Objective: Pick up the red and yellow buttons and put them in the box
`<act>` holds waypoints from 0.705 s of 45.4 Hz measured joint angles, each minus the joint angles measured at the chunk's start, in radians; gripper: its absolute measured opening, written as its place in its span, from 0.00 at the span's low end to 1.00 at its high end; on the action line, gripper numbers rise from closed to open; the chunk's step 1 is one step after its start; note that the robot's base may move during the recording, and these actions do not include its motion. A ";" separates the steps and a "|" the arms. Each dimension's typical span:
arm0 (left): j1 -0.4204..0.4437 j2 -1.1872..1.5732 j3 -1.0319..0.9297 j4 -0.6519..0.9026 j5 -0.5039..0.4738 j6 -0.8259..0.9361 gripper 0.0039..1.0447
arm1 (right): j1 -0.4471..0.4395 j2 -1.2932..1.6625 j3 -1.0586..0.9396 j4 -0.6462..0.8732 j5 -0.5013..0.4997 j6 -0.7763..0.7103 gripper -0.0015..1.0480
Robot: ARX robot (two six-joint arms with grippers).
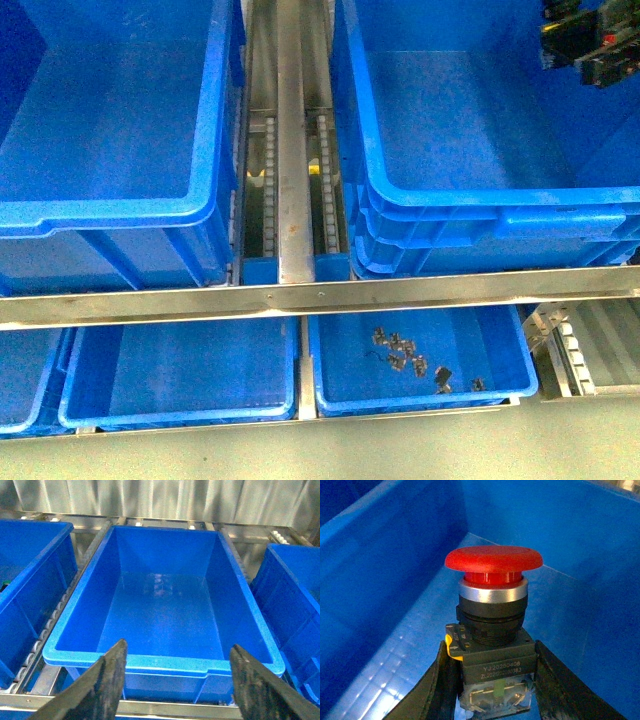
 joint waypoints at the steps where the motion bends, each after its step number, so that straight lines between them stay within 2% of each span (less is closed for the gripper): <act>1: 0.000 0.000 0.000 0.000 0.000 0.000 0.67 | 0.004 0.022 0.032 -0.015 0.008 0.007 0.33; 11: 0.000 0.000 0.000 0.000 0.000 0.000 0.94 | 0.031 0.257 0.367 -0.191 0.105 0.079 0.33; 32: 0.000 0.000 0.000 0.000 0.000 0.001 0.93 | 0.043 0.682 1.061 -0.629 0.242 0.183 0.33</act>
